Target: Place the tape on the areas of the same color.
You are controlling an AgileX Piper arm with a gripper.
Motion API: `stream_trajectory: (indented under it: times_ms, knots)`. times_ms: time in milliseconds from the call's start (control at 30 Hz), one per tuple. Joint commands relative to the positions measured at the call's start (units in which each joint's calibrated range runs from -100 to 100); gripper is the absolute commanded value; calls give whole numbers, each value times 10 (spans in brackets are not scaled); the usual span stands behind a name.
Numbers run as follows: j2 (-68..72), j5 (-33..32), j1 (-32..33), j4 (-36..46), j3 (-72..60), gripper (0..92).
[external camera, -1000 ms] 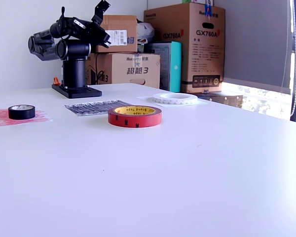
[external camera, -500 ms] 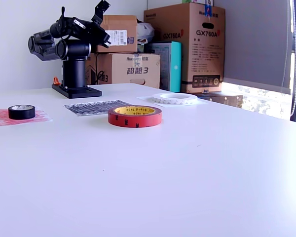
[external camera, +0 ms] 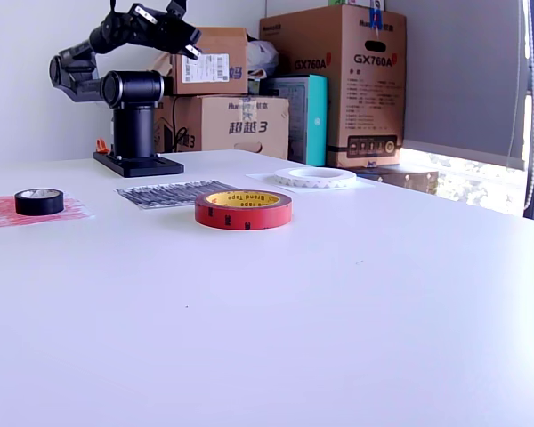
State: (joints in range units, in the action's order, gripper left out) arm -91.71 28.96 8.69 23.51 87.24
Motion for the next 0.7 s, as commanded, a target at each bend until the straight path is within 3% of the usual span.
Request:
stream_trajectory:
  times_ms: [0, 167, 233, 533, 667]
  knots:
    - [264, -4, -2, 3, -190, 2]
    - [433, -99, -13, 11, -382, 2]
    - [489, -142, -18, 51, -474, 2]
    - [720, -195, -20, 429, -781, 2]
    - [792, -254, -28, 533, -836, 2]
